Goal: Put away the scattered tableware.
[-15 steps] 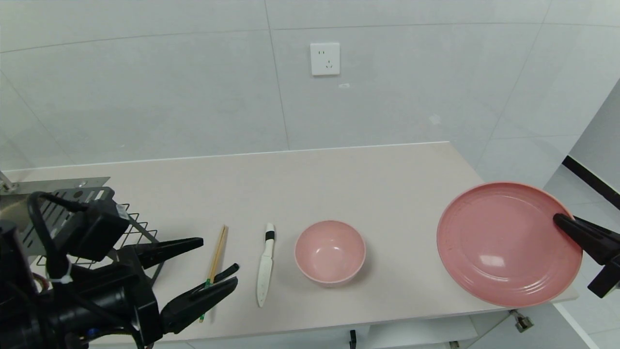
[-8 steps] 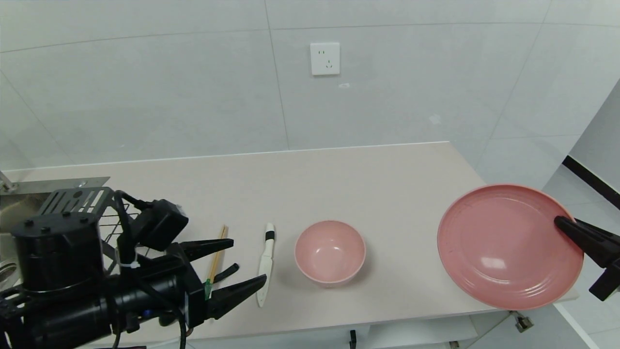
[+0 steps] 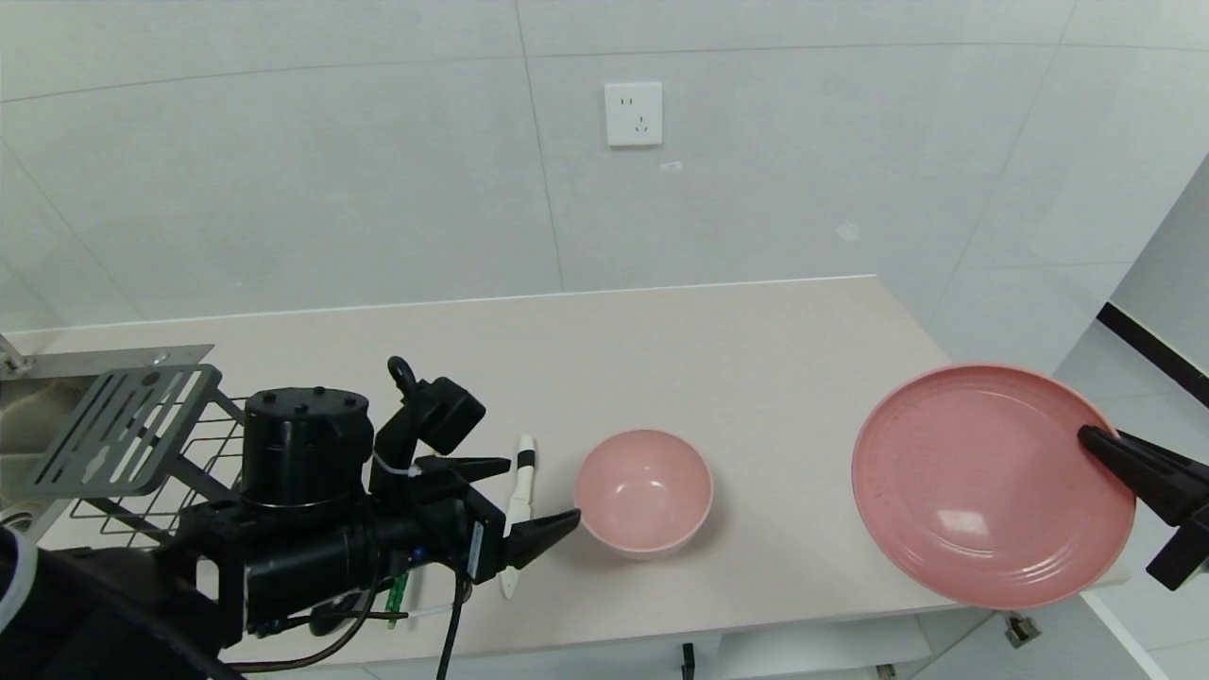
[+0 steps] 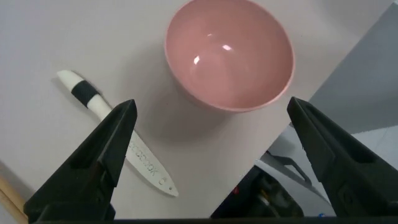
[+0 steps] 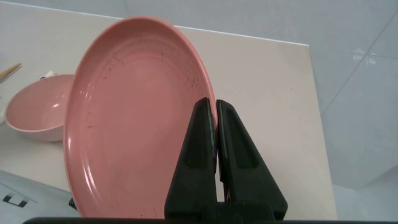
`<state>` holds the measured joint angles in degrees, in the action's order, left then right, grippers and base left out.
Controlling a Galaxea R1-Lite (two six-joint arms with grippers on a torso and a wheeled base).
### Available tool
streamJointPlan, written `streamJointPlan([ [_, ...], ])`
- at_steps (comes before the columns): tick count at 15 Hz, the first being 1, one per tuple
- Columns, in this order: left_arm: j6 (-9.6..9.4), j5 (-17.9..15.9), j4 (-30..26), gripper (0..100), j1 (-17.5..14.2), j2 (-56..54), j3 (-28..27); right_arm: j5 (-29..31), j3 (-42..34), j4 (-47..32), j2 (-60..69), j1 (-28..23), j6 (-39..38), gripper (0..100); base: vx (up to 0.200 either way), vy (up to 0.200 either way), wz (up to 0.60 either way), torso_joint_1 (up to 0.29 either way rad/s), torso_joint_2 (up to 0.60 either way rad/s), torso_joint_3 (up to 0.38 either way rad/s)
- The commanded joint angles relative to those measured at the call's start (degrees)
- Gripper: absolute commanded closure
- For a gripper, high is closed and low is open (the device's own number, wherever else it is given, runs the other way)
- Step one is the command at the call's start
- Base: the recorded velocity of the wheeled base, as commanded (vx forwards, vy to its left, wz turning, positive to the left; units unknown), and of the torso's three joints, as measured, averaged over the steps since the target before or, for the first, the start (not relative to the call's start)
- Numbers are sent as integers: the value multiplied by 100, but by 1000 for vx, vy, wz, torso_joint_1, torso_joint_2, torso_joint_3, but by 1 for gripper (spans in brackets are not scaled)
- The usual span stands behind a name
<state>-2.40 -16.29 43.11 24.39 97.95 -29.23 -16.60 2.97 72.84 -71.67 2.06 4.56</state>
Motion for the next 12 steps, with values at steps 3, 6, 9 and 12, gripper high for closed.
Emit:
streamJointPlan([
  [3, 504, 574, 31, 0, 66, 699, -522, -1, -51, 2, -75, 5, 10, 100, 0, 0, 0, 0, 0, 0],
  [6, 811, 609, 14, 0, 206, 1051, -830, -1, -78, 2, -75, 5, 10, 100, 0, 0, 0, 0, 0, 0],
  [9, 855, 662, 49, 0, 224, 1420, -891, -1, -69, 2, -84, 5, 10, 100, 0, 0, 0, 0, 0, 0],
  [12, 855, 662, 102, 0, 294, 1464, -900, -1, -69, 11, -137, 5, 19, 100, 0, 0, 0, 0, 0, 0],
])
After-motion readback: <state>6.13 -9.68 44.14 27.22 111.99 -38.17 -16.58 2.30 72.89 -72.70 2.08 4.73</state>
